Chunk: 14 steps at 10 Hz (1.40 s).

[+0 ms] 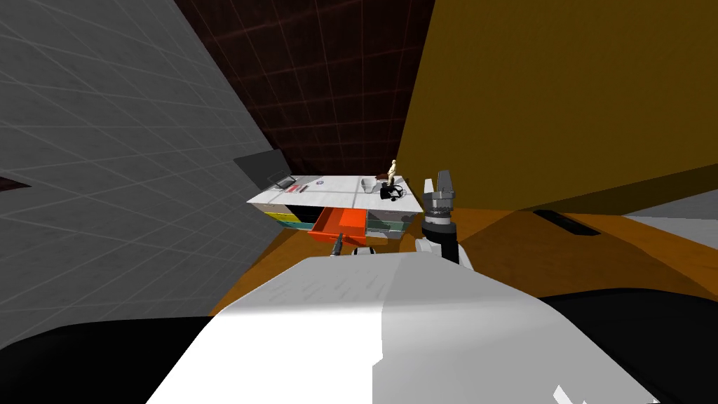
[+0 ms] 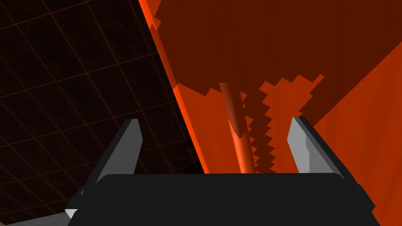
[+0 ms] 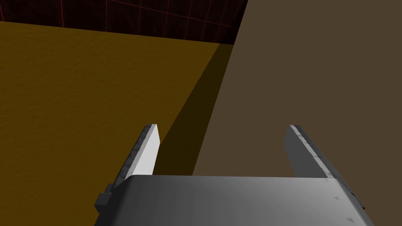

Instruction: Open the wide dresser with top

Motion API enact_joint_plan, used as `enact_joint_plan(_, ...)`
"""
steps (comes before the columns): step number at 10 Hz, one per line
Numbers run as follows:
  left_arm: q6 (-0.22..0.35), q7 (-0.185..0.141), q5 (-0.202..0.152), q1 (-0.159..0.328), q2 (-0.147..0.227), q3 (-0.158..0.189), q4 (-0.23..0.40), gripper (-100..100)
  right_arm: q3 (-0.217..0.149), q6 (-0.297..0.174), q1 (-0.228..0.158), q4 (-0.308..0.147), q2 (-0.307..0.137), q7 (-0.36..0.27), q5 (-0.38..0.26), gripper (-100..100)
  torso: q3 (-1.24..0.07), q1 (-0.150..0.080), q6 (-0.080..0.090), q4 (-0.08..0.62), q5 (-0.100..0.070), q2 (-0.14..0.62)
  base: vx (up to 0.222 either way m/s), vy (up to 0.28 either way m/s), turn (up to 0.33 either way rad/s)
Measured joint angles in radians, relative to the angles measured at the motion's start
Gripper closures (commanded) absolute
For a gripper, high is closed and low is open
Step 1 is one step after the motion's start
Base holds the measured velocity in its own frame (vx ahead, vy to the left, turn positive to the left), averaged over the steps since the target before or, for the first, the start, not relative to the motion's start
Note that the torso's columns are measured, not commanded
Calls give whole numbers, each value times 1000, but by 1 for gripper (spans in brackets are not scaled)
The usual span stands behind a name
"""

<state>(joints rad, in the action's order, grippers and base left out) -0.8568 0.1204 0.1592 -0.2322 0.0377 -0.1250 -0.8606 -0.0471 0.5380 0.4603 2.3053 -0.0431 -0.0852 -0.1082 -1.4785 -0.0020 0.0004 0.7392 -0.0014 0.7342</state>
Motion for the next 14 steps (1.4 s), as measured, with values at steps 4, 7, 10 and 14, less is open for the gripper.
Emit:
enact_joint_plan(4, 74, -10, 1, 21, -2, -2, -57, -100, 0, 0, 0, 0, 0, 0, 0, 0, 3, 2, 0, -1, 1, 4, -36, 2, -2)
enact_joint_plan(7, 141, -22, 2, 39, 0, -5, -111, -100, 0, 0, 0, 0, 0, 0, 0, 0, 4, 2, 0, -1, 1, 6, -66, 6, -2)
enact_joint_plan(10, 223, -42, 1, 62, 7, -8, -160, -100, 0, 0, 0, 0, 0, 0, 0, 0, 4, 1, -2, 4, -2, 8, -76, 6, -4)
enact_joint_plan(14, 327, -52, 6, 46, 7, -19, -254, -100, 0, 0, 0, 0, 0, 0, 0, 0, 7, -3, -1, 11, -5, 16, -47, 3, -1)
